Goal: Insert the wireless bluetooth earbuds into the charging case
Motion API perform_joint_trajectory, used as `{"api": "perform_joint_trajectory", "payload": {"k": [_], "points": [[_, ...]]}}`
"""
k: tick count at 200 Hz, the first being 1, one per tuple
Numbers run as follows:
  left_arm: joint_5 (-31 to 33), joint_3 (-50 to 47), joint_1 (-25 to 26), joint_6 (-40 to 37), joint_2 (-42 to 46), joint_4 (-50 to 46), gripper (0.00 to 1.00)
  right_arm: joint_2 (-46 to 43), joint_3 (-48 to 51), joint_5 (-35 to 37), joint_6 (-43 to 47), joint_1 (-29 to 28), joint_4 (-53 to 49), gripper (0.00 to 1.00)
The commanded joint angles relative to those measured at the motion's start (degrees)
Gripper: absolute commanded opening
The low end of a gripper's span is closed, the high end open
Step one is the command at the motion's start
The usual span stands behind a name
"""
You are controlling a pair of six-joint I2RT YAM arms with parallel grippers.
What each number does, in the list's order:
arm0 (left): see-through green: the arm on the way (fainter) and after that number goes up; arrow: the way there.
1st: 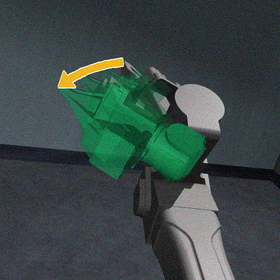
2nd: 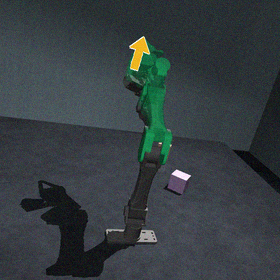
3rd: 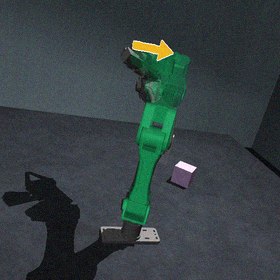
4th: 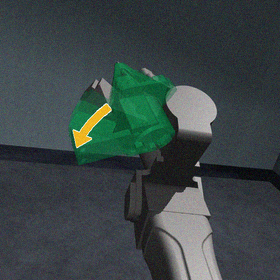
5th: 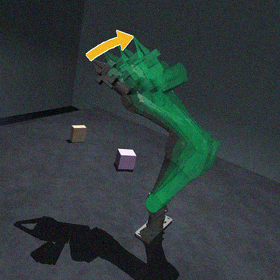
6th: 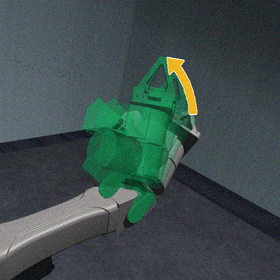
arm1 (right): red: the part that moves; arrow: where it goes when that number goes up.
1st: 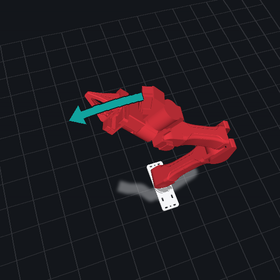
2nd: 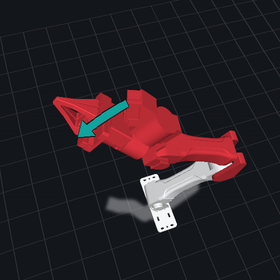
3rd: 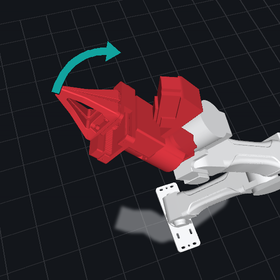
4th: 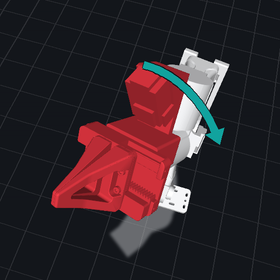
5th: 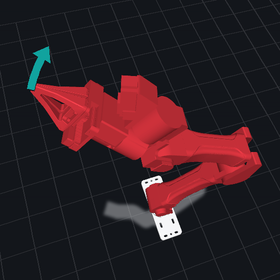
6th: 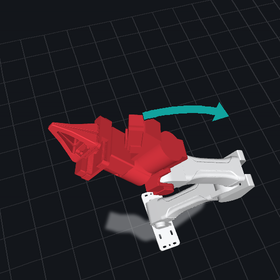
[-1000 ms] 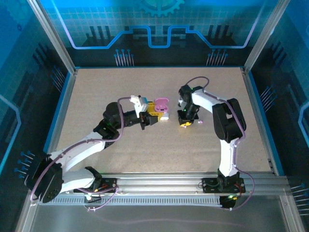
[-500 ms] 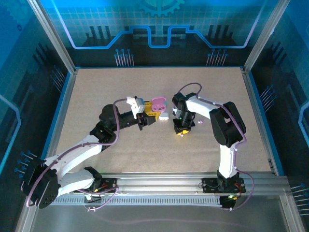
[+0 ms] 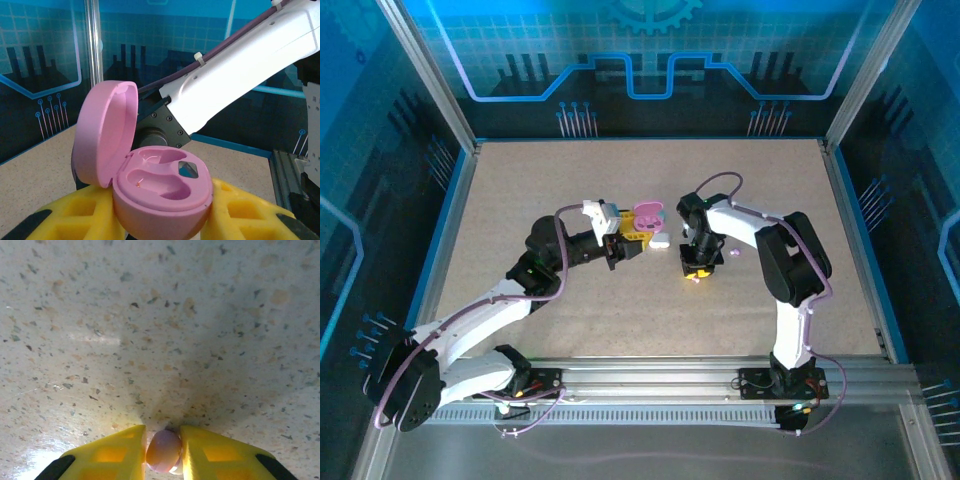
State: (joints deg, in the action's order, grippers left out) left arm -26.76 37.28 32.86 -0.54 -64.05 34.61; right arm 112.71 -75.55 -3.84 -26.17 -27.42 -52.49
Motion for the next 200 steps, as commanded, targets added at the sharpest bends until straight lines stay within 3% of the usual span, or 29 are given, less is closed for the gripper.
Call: {"api": "perform_joint_trajectory", "payload": {"k": [1,76,100,124,166,200], "points": [[-0.1,-0.4,0.2,-0.3,-0.3,1.6,0.33,-0.8,2.0,-0.1,-3.3,-0.5,-0.3,0.25],[0.5,-0.7,0.3,-0.1,-0.5,2.0,0.33,-3.7,2.1,-0.6,-2.2,-0.5,0.4,0.2],[1.7,-1.1,0.2,-0.4,-0.5,1.8,0.33,-9.0,3.0,-5.0,-1.2,0.6,2.5,0.2],[3.5,-1.6,0.2,-0.7,-0.5,1.7,0.32,-16.5,5.3,-17.1,-1.5,3.1,8.4,0.2],[7.6,-2.4,0.0,-1.5,0.2,0.9,0.32,-23.4,10.6,-50.3,-8.8,8.5,26.3,0.2],[9.6,-3.3,-0.9,-1.8,1.0,0.8,0.32,-22.9,9.4,-65.8,-11.4,9.0,32.6,0.2]]}}
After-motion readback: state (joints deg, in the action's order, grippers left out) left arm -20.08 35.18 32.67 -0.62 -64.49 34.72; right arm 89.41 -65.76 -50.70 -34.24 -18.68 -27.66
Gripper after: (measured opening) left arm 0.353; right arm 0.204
